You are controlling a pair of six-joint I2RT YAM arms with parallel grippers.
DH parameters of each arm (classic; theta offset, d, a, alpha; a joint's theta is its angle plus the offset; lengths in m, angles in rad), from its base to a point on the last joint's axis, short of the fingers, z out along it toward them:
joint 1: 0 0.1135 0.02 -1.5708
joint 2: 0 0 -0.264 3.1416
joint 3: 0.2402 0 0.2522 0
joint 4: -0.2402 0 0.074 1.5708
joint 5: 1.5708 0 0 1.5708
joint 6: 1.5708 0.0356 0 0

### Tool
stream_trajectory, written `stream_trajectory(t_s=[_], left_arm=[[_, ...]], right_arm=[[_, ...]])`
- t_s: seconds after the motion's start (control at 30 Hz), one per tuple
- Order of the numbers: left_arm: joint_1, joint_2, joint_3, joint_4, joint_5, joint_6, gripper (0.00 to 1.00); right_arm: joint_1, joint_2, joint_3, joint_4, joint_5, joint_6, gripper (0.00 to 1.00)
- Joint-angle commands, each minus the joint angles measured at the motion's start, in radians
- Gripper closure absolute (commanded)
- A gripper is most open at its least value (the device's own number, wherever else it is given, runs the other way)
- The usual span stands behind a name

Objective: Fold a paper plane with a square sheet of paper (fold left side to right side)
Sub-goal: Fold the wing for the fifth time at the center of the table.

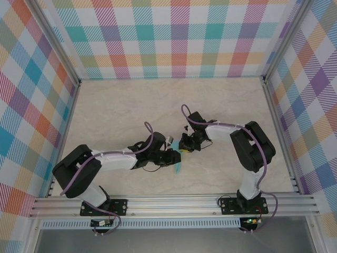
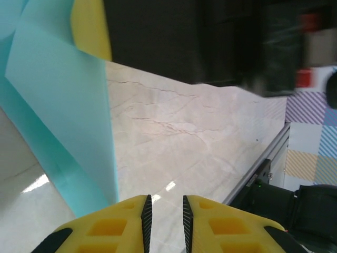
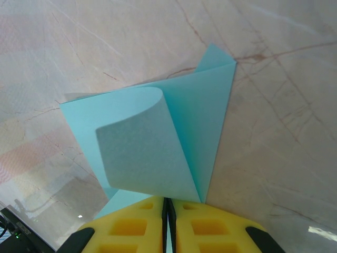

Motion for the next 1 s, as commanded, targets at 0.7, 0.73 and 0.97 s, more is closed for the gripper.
stream_trajectory(t_s=[0.7,0.73,0.97], left_arm=[[-0.047,0.182,0.002,0.036,-0.007,-0.028,0.82],[-0.049,0.185,0.001,0.026,-0.015,-0.029,0.83],[-0.051,0.19,-0.009,-0.02,-0.052,-0.045,0.9]], right_arm=[[-0.003,0.031,-0.016,-0.065,0.066,-0.025,0.87],[-0.004,0.018,-0.024,-0.05,0.062,-0.025,0.88],[-0.021,-0.183,-0.096,0.017,0.049,-0.05,0.99]])
